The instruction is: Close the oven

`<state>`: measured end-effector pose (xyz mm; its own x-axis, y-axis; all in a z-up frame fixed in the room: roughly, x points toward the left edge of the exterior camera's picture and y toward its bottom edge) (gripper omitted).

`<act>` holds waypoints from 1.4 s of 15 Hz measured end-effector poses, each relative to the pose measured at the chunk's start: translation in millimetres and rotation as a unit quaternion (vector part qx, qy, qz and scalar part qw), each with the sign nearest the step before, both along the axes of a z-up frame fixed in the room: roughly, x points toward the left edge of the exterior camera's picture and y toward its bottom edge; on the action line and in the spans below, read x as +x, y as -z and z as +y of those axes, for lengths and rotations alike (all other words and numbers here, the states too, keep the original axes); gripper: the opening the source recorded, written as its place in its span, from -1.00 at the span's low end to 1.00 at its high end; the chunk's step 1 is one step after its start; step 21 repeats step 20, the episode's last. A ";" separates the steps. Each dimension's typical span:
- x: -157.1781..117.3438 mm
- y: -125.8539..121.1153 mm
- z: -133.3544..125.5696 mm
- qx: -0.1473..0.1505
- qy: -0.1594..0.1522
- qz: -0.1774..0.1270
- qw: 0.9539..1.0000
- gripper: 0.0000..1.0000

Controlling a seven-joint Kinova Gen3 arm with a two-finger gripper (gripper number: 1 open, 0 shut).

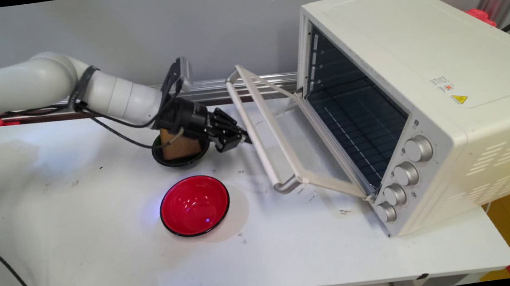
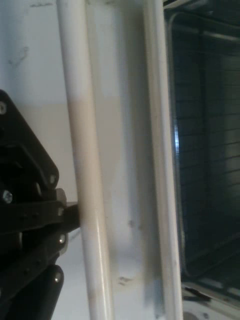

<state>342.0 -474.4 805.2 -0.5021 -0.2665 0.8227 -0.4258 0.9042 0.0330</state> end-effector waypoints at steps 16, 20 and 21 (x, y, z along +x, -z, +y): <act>-43.9 -51.3 -32.4 -0.030 0.000 0.042 0.999 -1.00; -53.4 -54.4 -41.3 -0.033 -0.002 0.044 0.999 -1.00; -53.4 -54.4 -41.3 -0.033 -0.002 0.044 0.999 -1.00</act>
